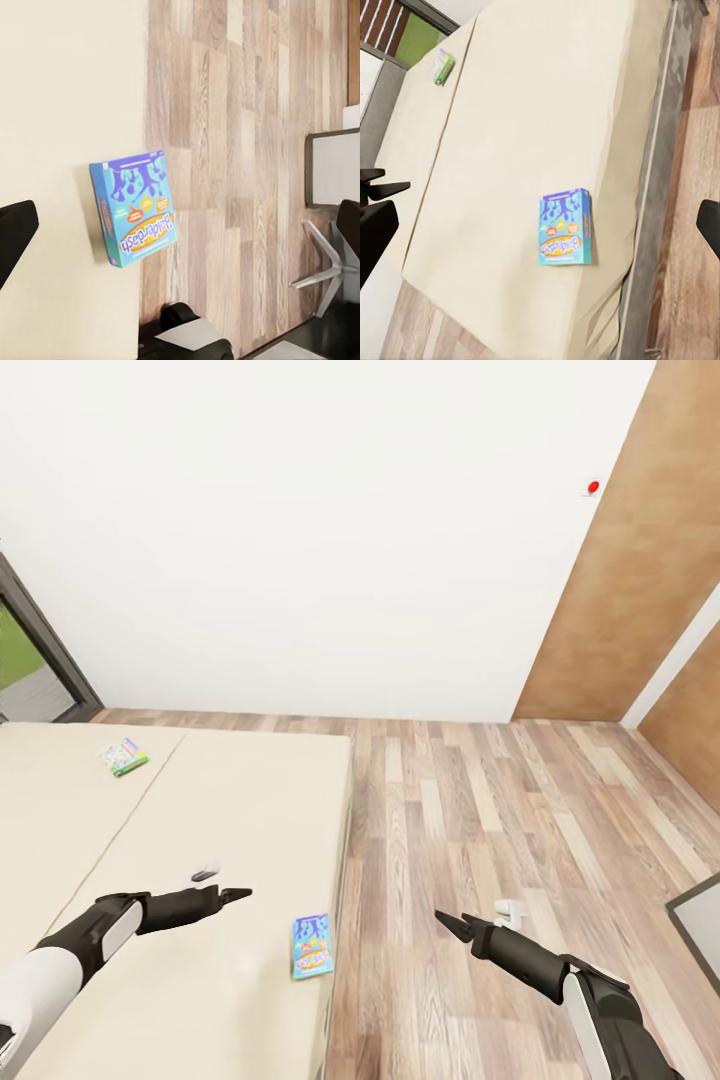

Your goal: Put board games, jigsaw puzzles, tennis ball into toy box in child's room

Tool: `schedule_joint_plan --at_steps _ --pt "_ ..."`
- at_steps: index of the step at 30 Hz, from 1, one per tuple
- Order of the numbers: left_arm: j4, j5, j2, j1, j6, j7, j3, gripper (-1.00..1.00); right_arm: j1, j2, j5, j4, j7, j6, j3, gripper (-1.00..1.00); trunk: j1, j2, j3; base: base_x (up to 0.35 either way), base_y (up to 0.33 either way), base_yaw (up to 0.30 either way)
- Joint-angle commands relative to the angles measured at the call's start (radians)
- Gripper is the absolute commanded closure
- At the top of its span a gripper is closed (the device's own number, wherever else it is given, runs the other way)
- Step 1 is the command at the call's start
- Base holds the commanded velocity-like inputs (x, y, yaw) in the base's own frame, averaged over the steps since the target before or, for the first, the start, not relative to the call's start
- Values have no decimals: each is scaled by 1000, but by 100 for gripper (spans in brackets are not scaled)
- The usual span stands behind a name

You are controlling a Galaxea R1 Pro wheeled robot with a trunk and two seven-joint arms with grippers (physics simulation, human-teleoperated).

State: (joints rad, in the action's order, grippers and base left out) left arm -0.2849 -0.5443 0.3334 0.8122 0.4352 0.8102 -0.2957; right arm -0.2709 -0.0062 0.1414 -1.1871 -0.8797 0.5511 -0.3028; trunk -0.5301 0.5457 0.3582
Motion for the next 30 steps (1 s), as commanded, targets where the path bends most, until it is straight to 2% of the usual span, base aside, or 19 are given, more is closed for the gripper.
schedule_joint_plan --at_steps 1,10,30 --pt "0 -9 -1 1 8 -5 -5 -100 -1 0 6 0 -1 7 -1 -100 0 1 0 0 0 65" --pt "0 -8 -11 1 8 -29 -5 -100 -1 0 6 0 -2 7 -1 -100 0 1 -15 0 0 65" --pt "0 -6 -18 1 7 -34 -5 -100 -1 0 6 0 -2 7 -3 -100 0 1 -48 0 0 65"
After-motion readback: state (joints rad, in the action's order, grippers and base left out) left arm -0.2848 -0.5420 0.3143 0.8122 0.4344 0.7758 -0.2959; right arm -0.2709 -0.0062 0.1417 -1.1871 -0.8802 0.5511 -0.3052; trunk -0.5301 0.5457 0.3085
